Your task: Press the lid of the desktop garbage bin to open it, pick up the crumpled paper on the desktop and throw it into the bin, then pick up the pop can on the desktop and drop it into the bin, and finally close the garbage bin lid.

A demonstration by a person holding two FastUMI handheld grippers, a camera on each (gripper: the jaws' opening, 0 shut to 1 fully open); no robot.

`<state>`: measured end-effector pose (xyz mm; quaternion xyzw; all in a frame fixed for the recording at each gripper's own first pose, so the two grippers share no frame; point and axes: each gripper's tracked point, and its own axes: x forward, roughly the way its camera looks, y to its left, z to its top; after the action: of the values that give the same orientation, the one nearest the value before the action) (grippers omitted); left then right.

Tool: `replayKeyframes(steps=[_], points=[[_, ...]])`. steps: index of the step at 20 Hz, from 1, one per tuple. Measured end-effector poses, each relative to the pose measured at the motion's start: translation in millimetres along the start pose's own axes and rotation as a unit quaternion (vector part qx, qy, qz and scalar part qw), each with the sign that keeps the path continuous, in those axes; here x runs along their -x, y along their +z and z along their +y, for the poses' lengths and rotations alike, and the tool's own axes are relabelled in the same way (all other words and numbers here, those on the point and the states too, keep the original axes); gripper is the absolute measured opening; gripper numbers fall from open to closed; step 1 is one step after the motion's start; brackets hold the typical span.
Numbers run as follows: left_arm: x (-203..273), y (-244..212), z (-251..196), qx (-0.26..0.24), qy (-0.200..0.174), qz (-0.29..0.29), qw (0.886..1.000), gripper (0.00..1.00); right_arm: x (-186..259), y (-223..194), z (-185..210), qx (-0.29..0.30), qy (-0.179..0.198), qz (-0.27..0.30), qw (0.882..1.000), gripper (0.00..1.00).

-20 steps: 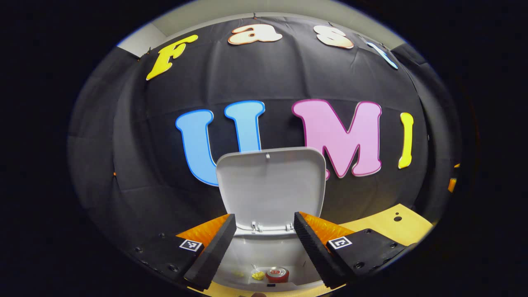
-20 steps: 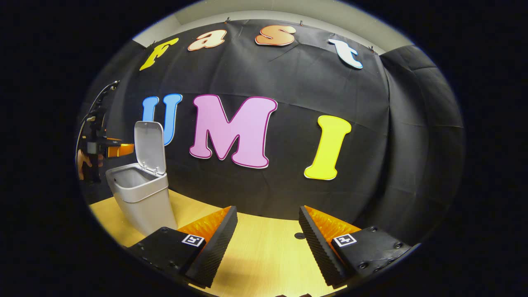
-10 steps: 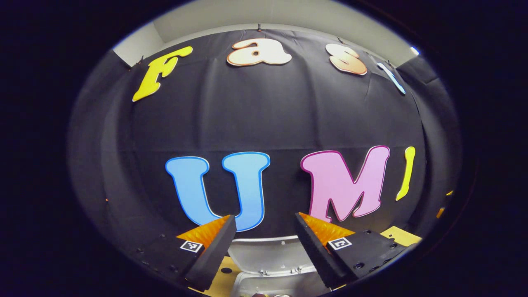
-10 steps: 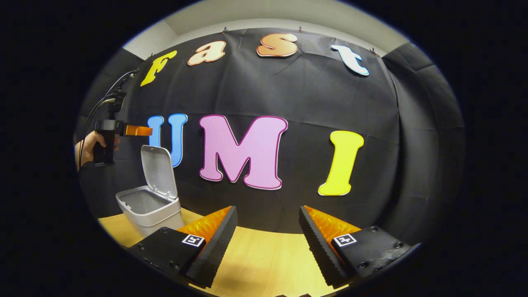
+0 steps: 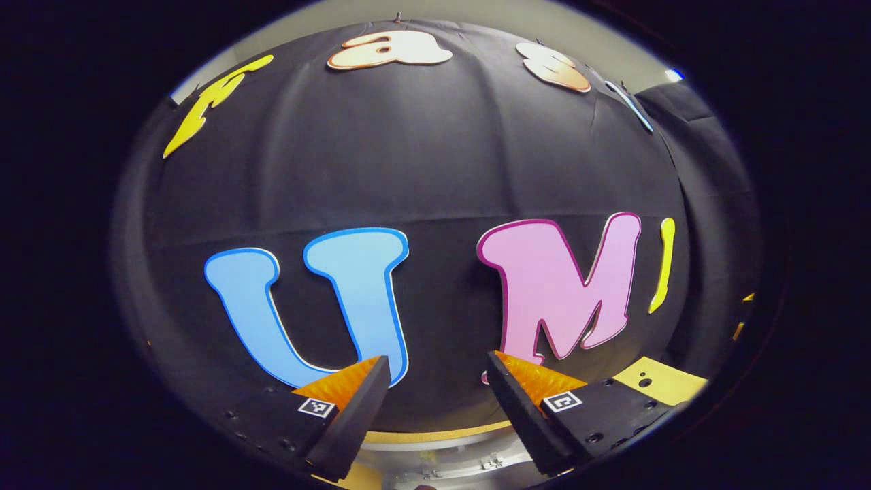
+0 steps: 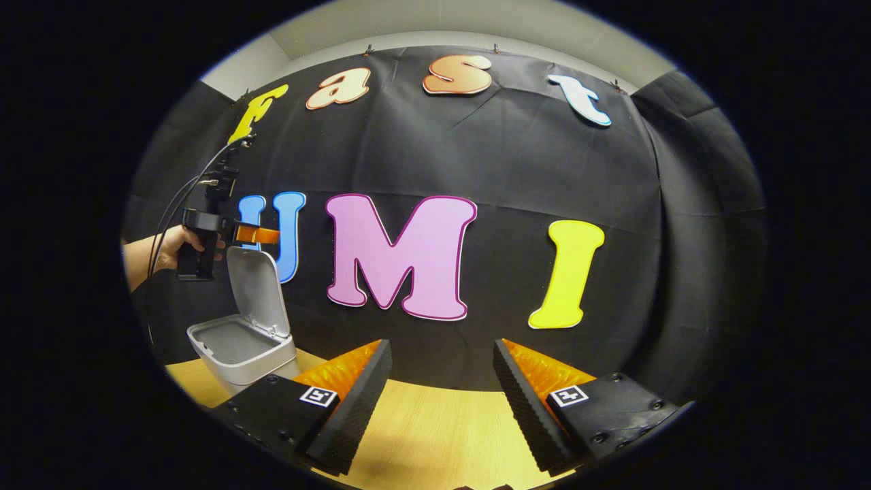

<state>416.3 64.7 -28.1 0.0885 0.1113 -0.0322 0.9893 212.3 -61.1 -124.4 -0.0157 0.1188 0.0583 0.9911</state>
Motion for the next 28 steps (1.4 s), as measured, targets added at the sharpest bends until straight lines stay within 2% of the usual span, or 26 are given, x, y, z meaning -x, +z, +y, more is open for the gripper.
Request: replayKeyframes(steps=[1,3,5,8,15,19,22,24,28], points=[[3,-17,1,0.003,-0.001,0.033,0.999,0.95,0,-1,0,0.001,-0.001,-0.001,1.000,0.97],[10,-16,2,0.022,-0.001,0.041,0.999,0.98,1,-4,2,0.004,-0.002,0.001,1.000,0.97],[22,-21,13,0.029,0.020,0.042,0.998,0.96,1,-11,7,-0.001,0.002,0.013,1.000,0.97],[55,-43,10,0.058,0.025,0.061,0.996,0.96,7,-23,13,-0.005,0.009,0.032,0.999,0.97],[132,-84,10,0.087,0.049,0.018,0.995,0.98,29,-43,13,0.007,0.003,0.056,0.998,0.97],[153,-123,1,0.072,0.065,0.031,0.995,0.99,43,-54,11,0.000,-0.006,0.070,0.998,0.97],[159,-149,-12,0.065,0.069,0.038,0.995,0.96,50,-63,13,0.002,-0.007,0.076,0.997,0.96],[160,-167,-20,0.075,0.068,0.041,0.994,0.96,55,-70,15,0.006,-0.004,0.084,0.996,0.97],[167,-200,-30,0.055,0.075,0.057,0.994,0.98,62,-78,15,0.008,-0.001,0.091,0.996,0.97]])
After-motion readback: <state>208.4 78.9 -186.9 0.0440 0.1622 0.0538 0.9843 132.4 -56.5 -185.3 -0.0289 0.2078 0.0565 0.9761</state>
